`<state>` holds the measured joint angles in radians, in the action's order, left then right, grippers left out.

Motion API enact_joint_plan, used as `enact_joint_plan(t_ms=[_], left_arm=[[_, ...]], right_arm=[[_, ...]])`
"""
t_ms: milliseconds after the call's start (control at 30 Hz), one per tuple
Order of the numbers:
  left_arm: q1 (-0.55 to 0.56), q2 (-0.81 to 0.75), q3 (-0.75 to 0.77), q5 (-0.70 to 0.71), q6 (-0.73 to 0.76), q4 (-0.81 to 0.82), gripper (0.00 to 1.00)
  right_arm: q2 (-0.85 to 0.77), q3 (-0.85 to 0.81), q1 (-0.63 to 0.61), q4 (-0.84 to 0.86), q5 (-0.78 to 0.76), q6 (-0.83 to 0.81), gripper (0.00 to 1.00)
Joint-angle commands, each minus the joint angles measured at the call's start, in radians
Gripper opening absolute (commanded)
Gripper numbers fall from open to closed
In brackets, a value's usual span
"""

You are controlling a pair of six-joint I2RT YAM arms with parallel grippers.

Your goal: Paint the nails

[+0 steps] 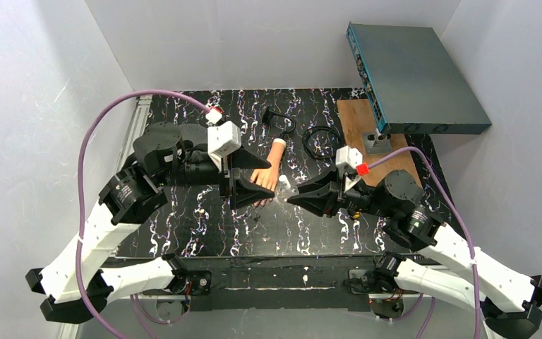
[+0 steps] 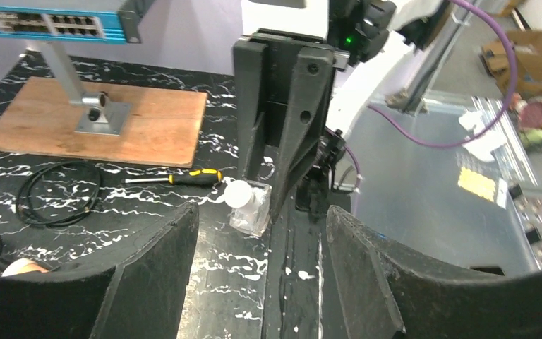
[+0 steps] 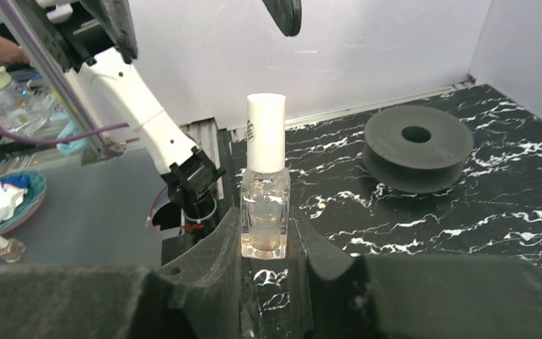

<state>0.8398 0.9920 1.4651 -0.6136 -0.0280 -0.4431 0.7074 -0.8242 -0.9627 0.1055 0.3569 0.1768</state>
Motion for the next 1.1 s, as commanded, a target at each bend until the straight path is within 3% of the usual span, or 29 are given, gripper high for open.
enact_joint_plan(t_ms=[0, 300, 433, 800, 1067], left_arm=[[0.003, 0.054, 0.104, -0.139, 0.119, -0.162, 0.64], [0.003, 0.128, 0.158, -0.185, 0.156, -0.273, 0.59], [0.002, 0.144, 0.157, -0.165, 0.134, -0.276, 0.45], [0.002, 0.126, 0.11, -0.195, 0.193, -0.327, 0.44], [0.003, 0.128, 0.084, -0.195, 0.211, -0.327, 0.33]], right_arm=[[0.01, -0.063, 0.001, -0.017, 0.088, -0.002, 0.01], [0.021, -0.078, 0.001, -0.062, 0.125, -0.023, 0.01], [0.027, -0.092, 0.001, -0.097, 0.14, -0.032, 0.01], [0.055, -0.12, 0.001, -0.192, 0.22, -0.067, 0.01], [0.081, -0.136, 0.001, -0.181, 0.235, -0.067, 0.01]])
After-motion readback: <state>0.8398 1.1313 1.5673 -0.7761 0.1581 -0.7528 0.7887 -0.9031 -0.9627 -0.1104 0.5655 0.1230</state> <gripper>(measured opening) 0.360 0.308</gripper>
